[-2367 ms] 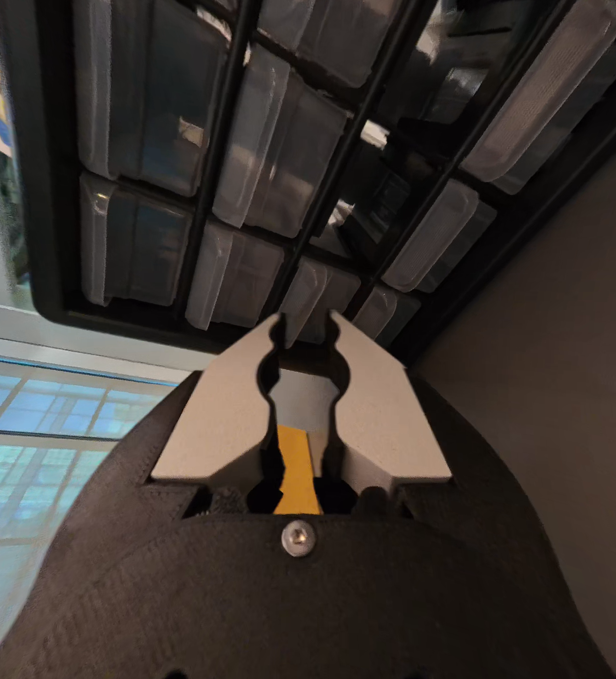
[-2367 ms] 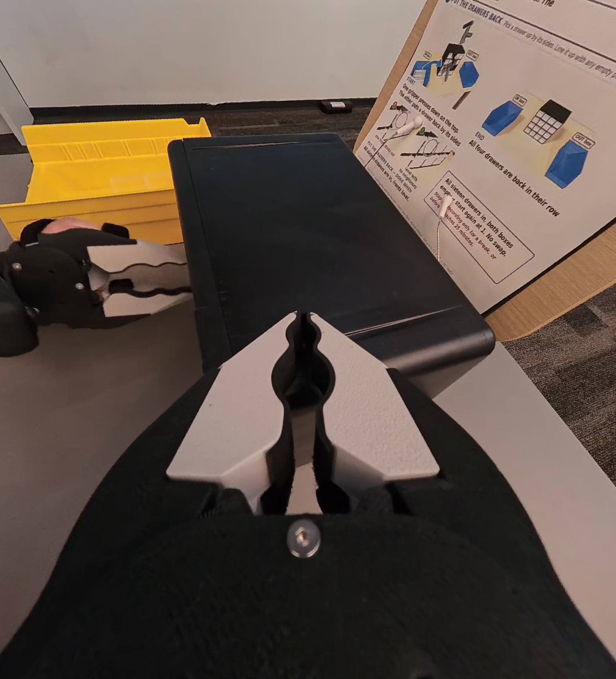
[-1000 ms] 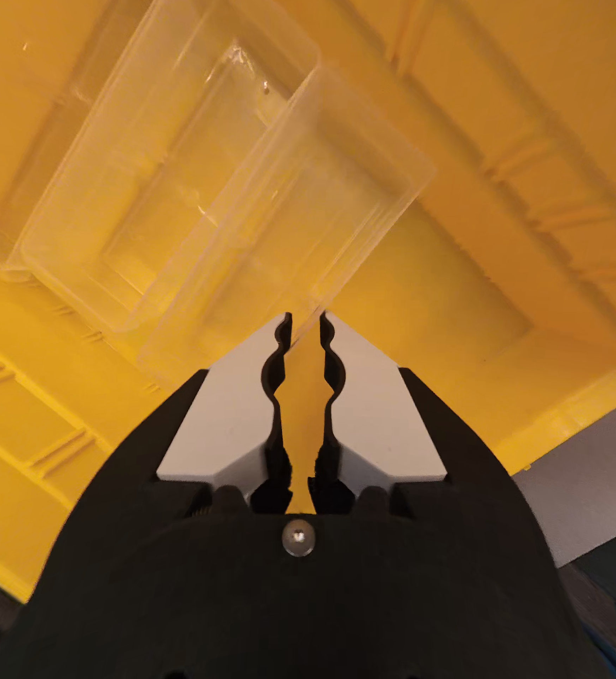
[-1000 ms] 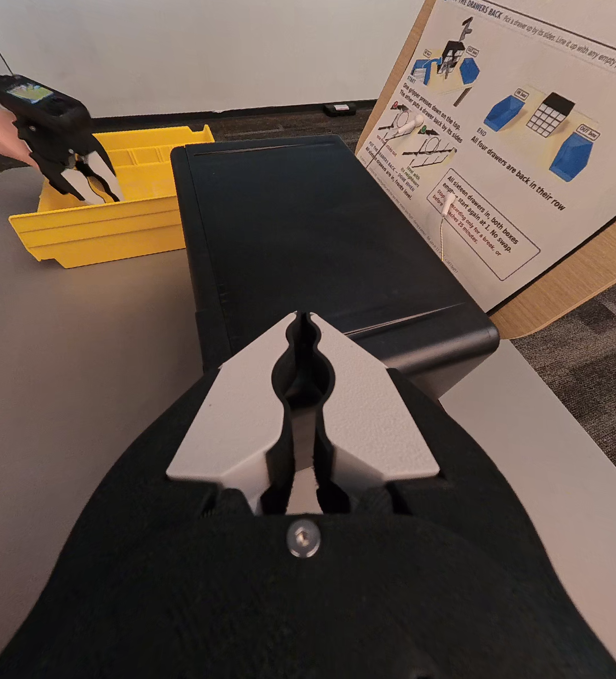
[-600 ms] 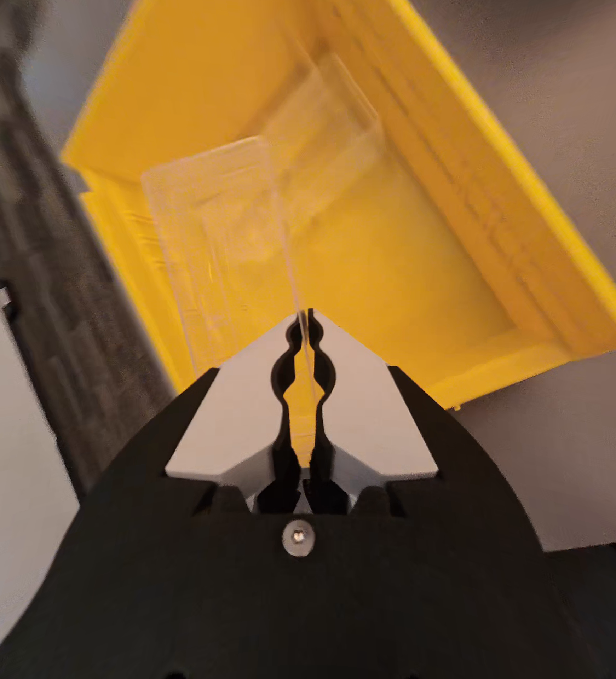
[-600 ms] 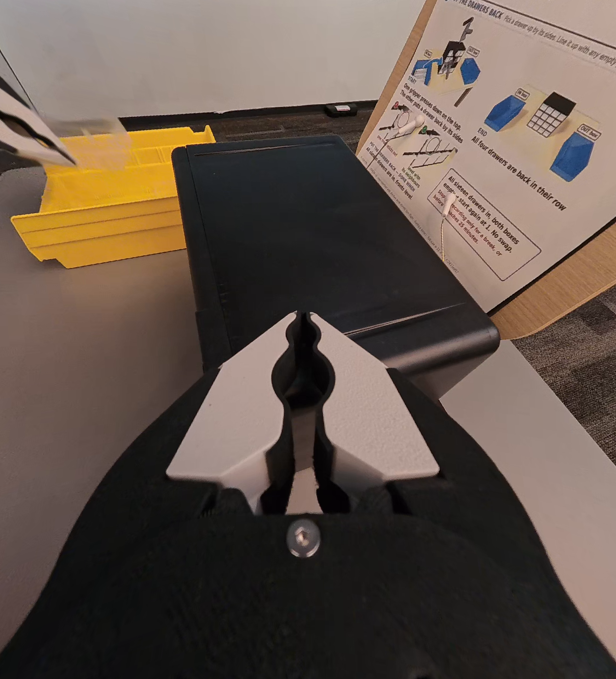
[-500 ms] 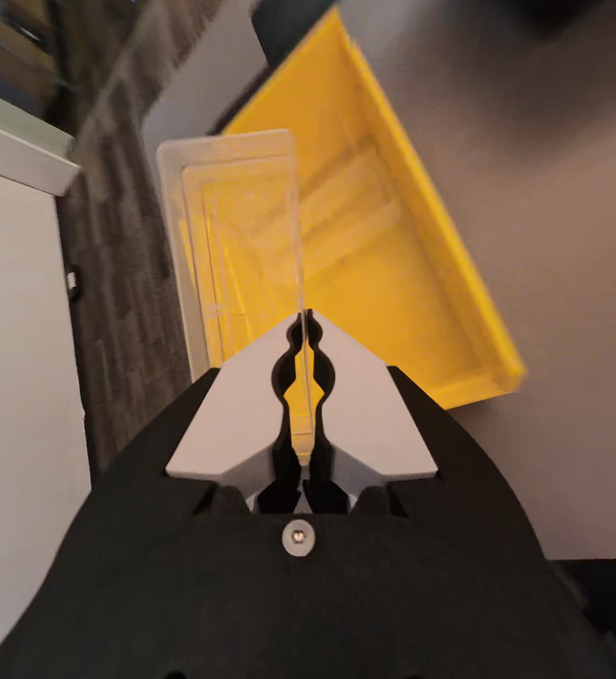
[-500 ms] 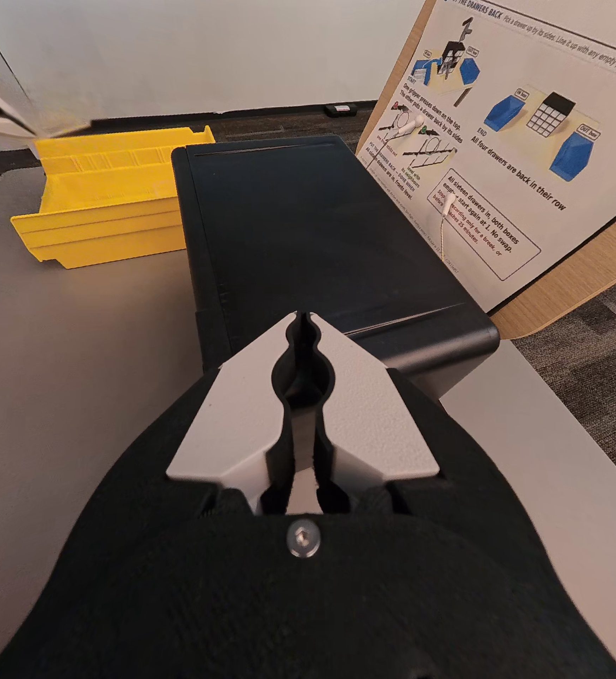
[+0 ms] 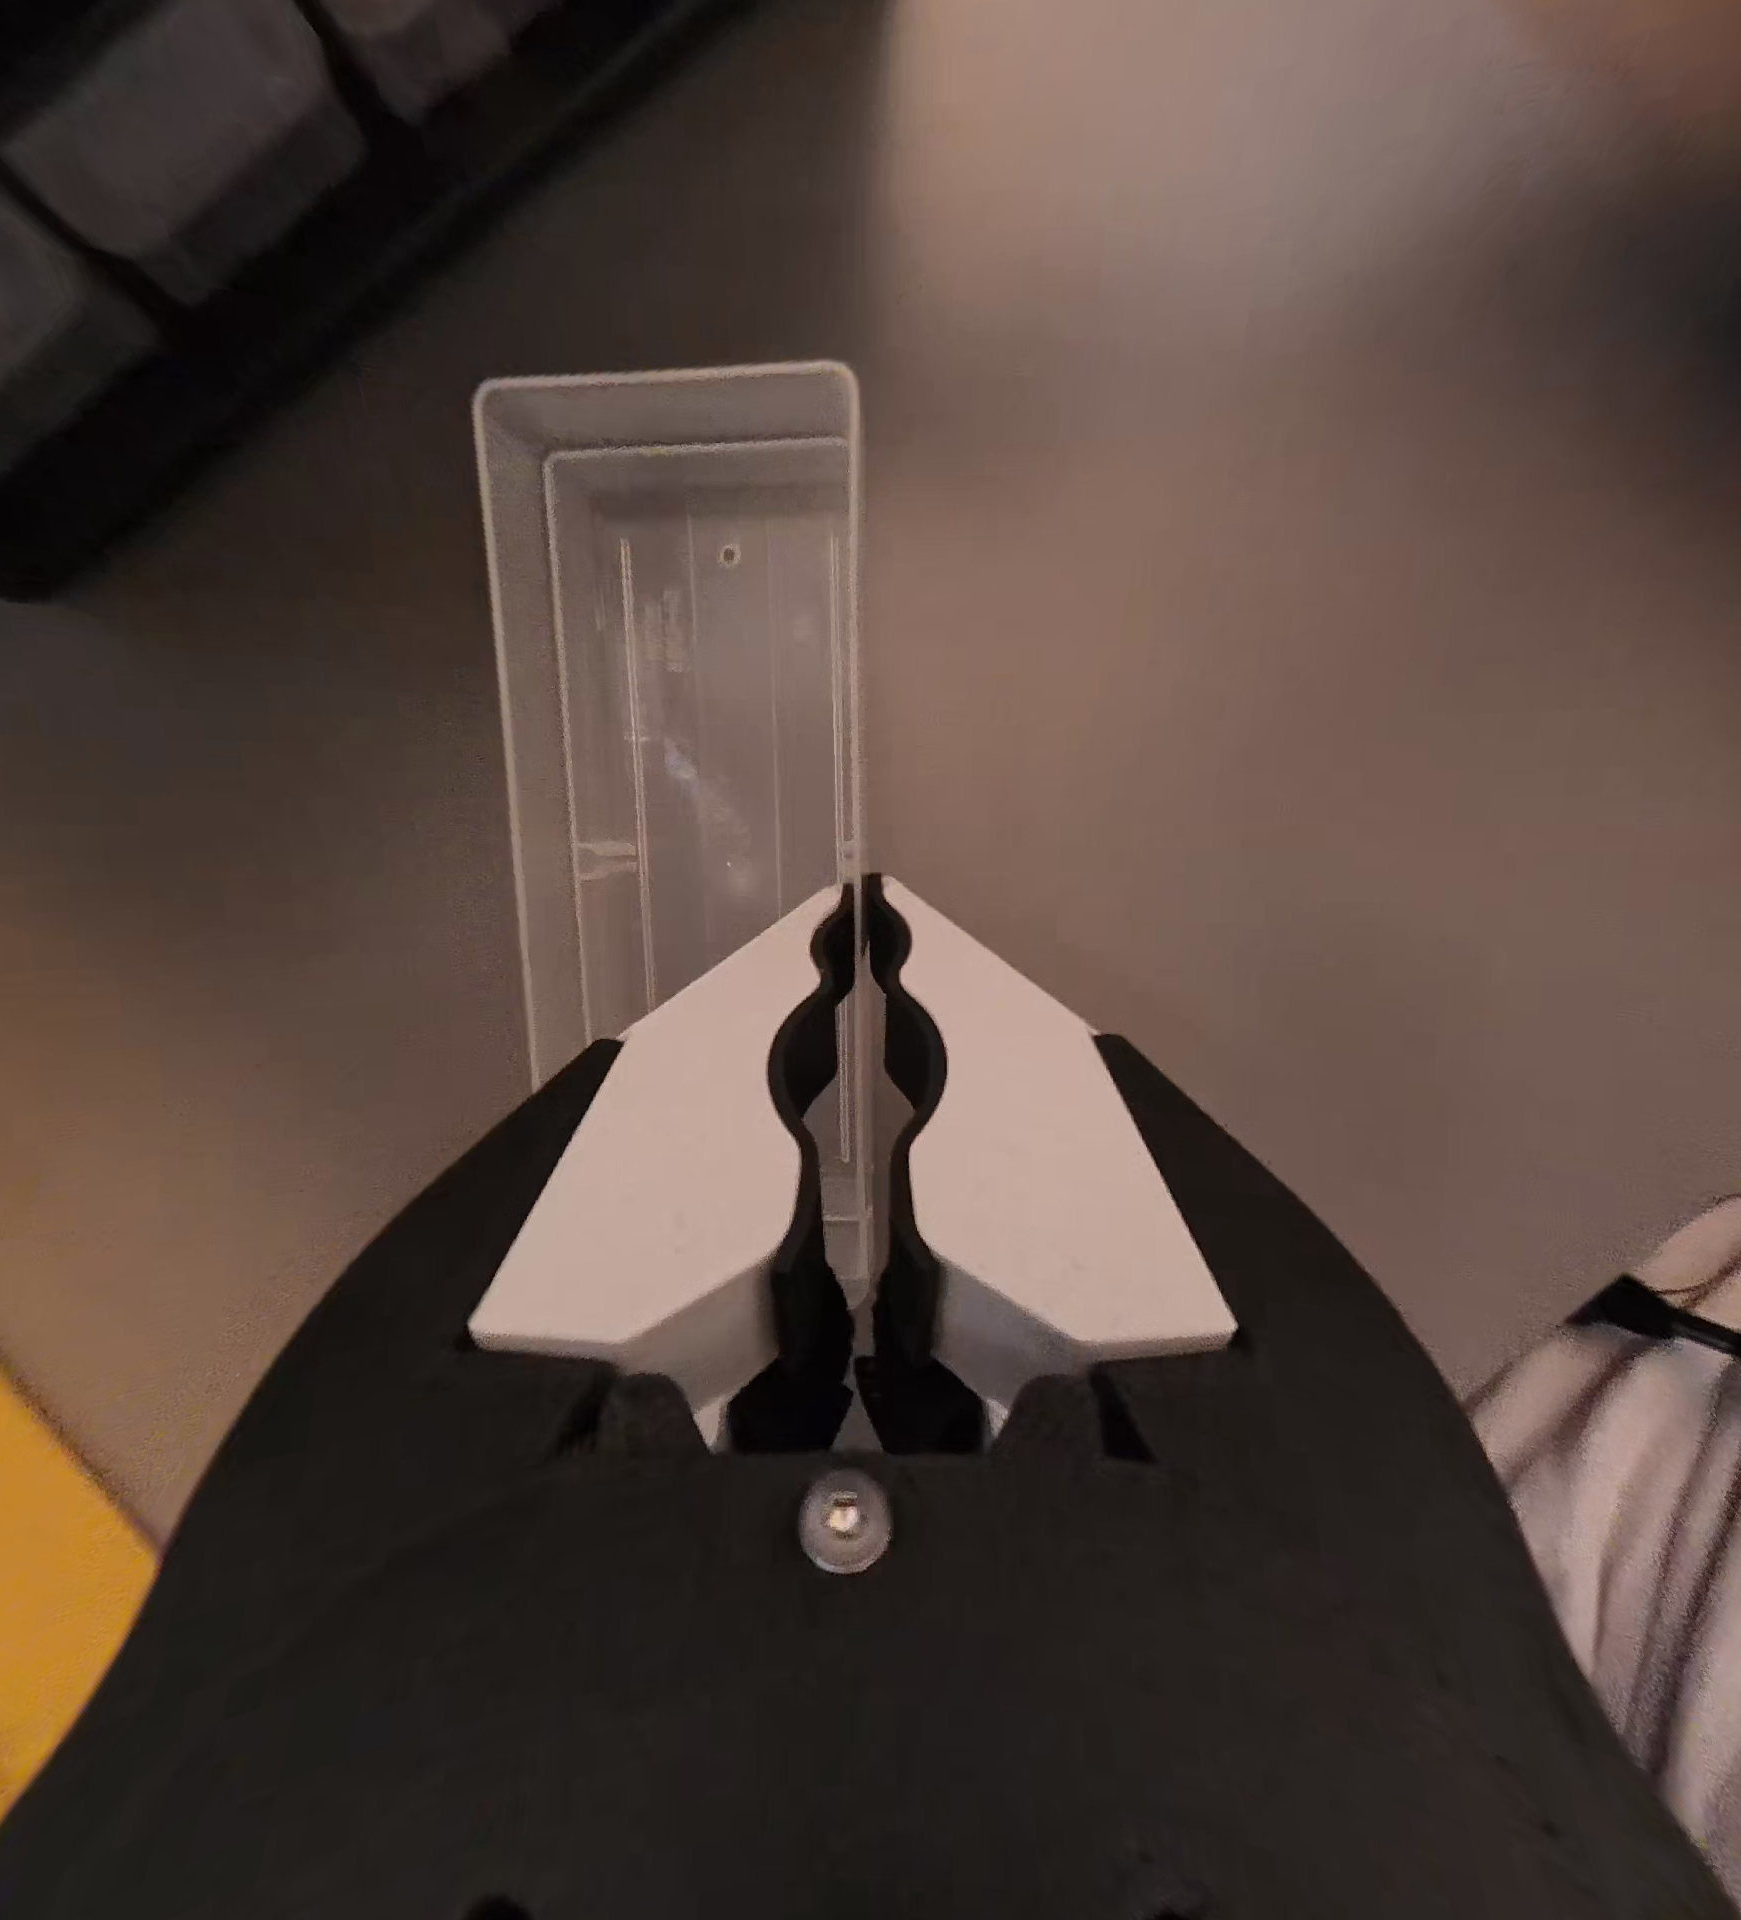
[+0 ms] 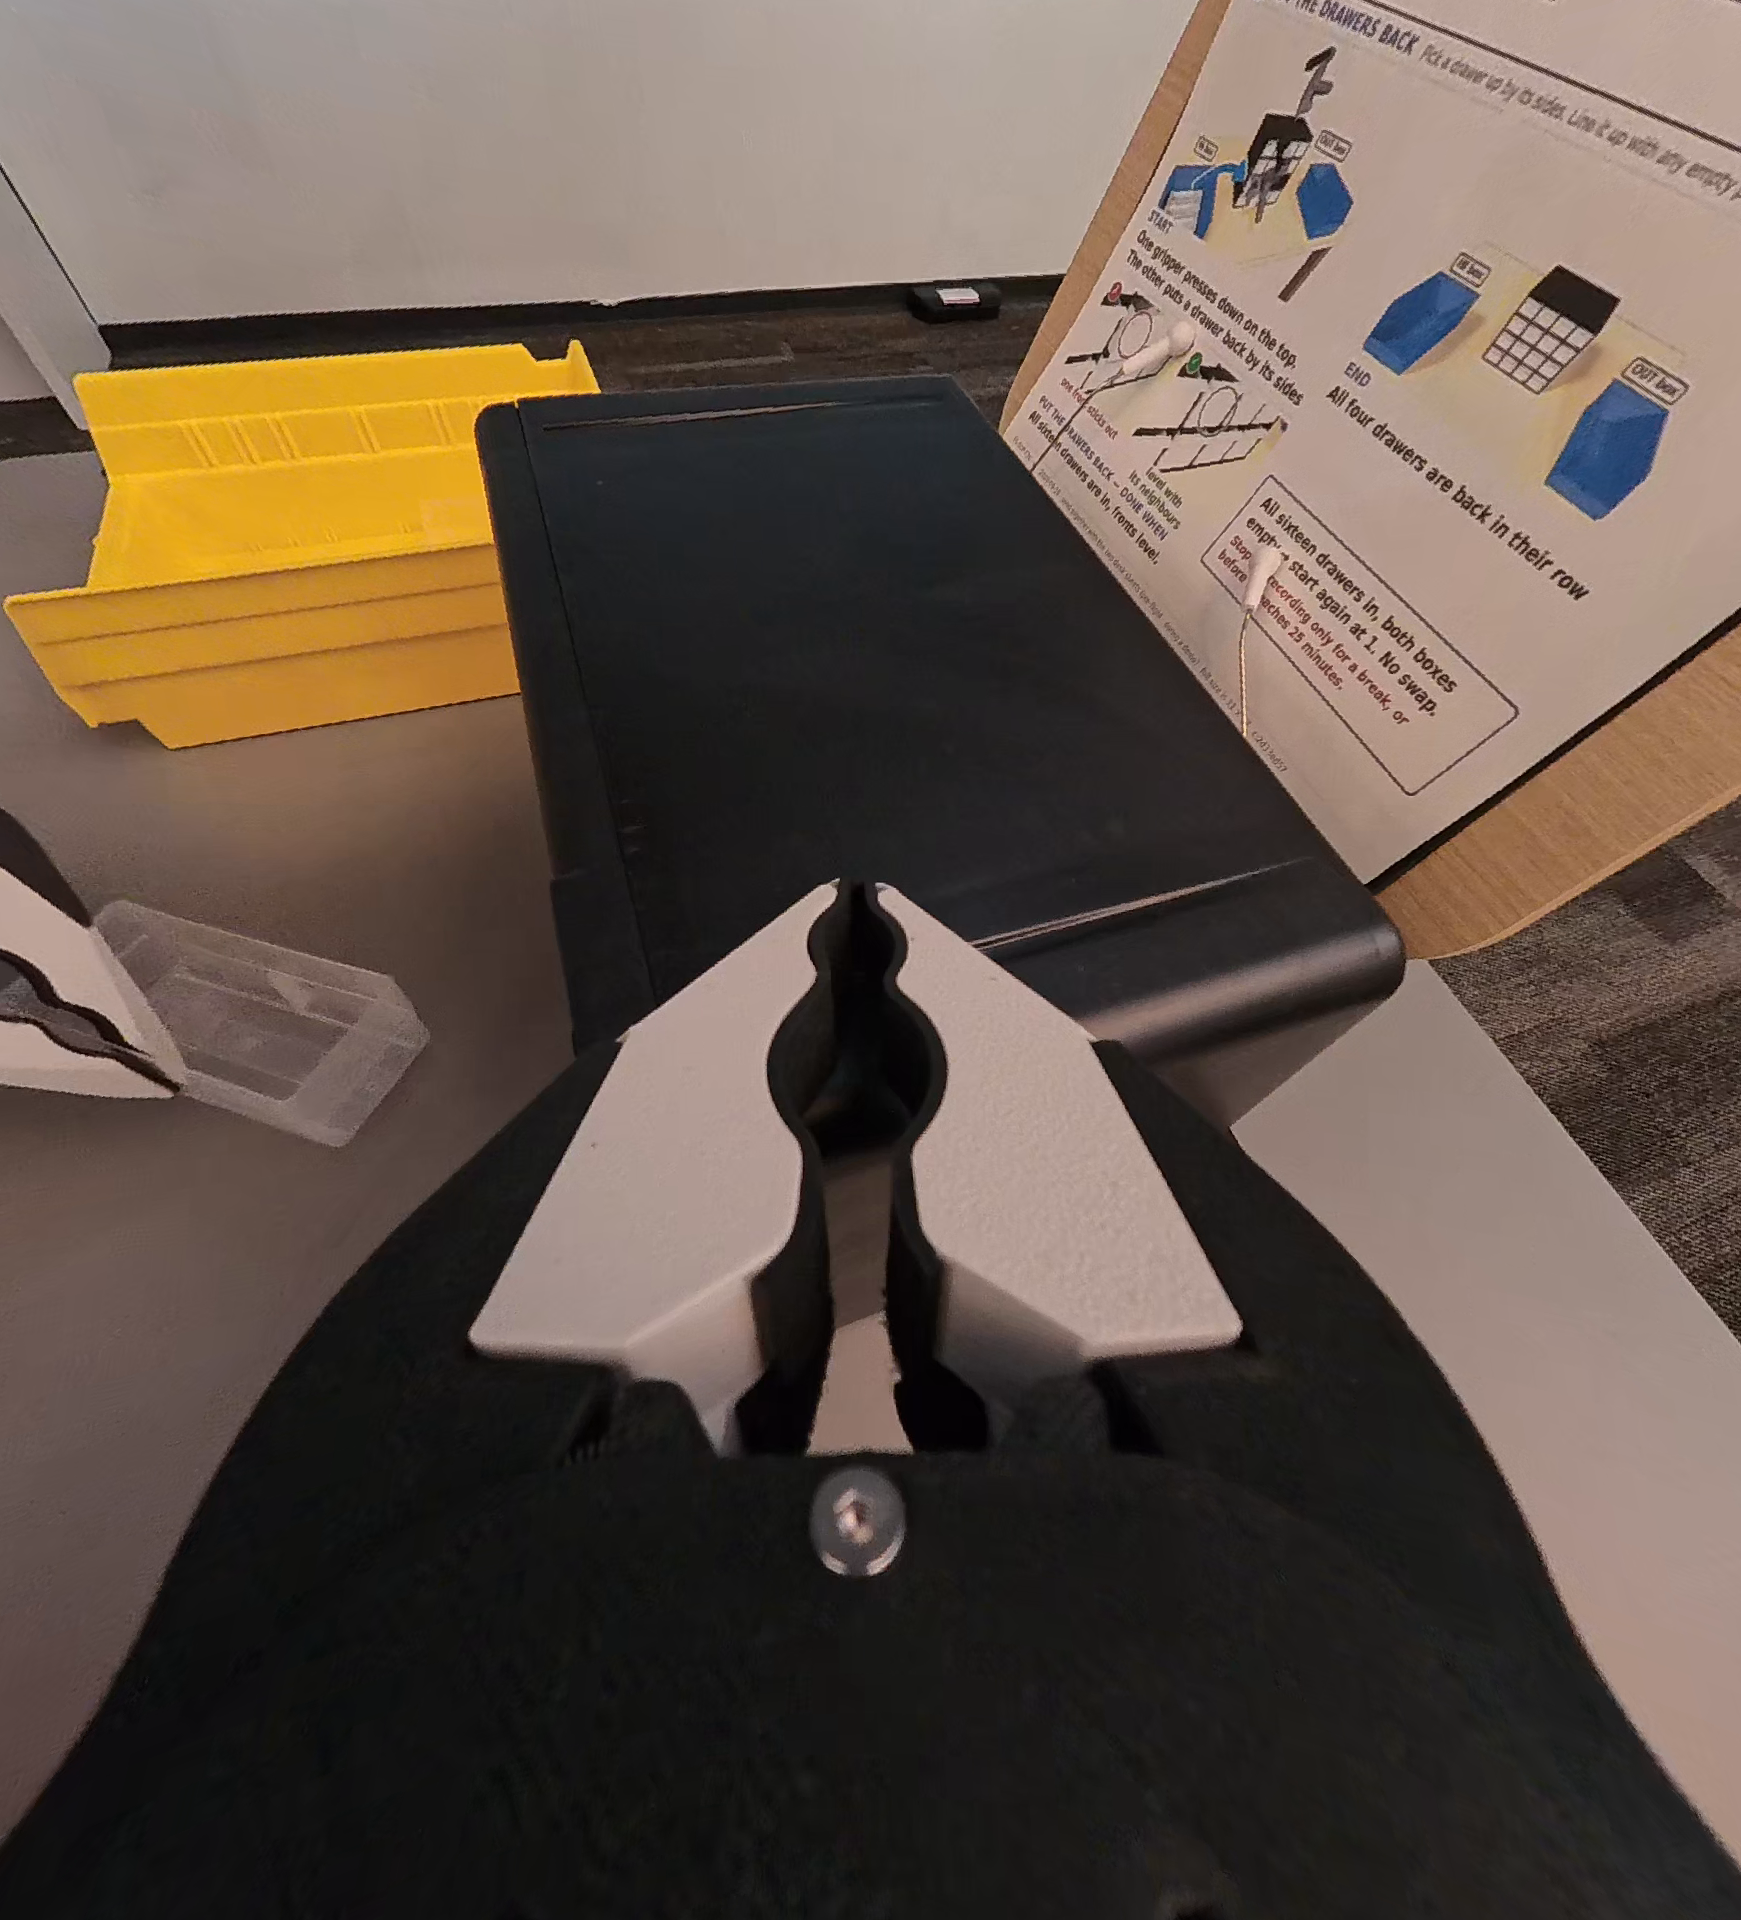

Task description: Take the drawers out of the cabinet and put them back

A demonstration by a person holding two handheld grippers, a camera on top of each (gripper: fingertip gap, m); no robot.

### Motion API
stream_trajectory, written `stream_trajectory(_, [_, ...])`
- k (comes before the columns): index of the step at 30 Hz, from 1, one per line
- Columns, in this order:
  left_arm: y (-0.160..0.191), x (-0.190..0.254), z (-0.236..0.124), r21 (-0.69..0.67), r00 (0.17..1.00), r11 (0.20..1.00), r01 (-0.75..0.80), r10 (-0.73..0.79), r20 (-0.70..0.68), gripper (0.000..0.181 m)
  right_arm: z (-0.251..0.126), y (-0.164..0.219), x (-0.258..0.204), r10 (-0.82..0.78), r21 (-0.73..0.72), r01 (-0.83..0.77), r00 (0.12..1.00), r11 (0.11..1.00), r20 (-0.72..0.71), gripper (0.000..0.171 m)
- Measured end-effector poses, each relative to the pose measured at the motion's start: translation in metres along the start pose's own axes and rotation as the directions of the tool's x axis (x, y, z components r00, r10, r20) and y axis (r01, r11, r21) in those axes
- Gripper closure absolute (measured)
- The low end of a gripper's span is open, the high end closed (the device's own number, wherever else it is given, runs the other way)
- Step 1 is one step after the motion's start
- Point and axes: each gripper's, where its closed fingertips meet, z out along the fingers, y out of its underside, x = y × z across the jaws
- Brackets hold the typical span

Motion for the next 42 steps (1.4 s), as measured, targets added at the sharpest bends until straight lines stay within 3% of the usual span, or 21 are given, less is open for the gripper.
stream_trajectory(1, [0.001, 0.000, 0.005, 0.002, 1.000, 1.000, 0.017, -0.017, -0.008, 0.181, 0.000, 0.000, 0.000, -0.001, -0.001, 0.001, 1.000, 1.000, -0.001, 0.171])
stream_trajectory(11, [0.011, -0.006, 0.021, -0.027, 0.999, 1.000, 0.015, -0.014, 0.042, 0.180, 0.000, 0.000, 0.000, 0.004, 0.005, -0.004, 1.000, 1.000, 0.009, 0.171])
stream_trajectory(15, [-0.003, -0.014, 0.004, 0.059, 0.991, 0.998, 0.004, -0.012, 0.131, 0.114, 0.000, 0.000, 0.000, 0.005, 0.006, -0.005, 1.000, 1.000, 0.009, 0.171])
stream_trajectory(19, [-0.012, -0.041, -0.036, 0.168, 0.947, 0.979, -0.112, 0.055, 0.315, 0.096, 0.000, 0.000, 0.000, 0.006, 0.007, -0.006, 1.000, 1.000, 0.012, 0.171])
stream_trajectory(25, [0.026, -0.046, -0.012, 0.029, 0.989, 1.000, 0.006, -0.010, 0.147, 0.084, 0.000, 0.000, 0.000, 0.010, 0.012, -0.010, 1.000, 1.000, 0.015, 0.171])
stream_trajectory(27, [0.030, -0.037, -0.004, 0.018, 0.995, 0.999, 0.035, -0.037, 0.092, 0.090, 0.000, 0.000, 0.000, 0.009, 0.011, -0.009, 1.000, 1.000, 0.014, 0.171])
stream_trajectory(32, [0.036, -0.033, 0.008, -0.026, 0.995, 1.000, 0.012, -0.009, 0.102, 0.115, 0.000, 0.000, 0.000, 0.012, 0.014, -0.012, 1.000, 1.000, 0.019, 0.171])
stream_trajectory(42, [0.043, -0.032, 0.017, -0.110, 0.994, 0.994, 0.009, 0.003, 0.109, 0.118, 0.000, 0.000, 0.000, 0.011, 0.014, -0.011, 1.000, 1.000, 0.018, 0.171])
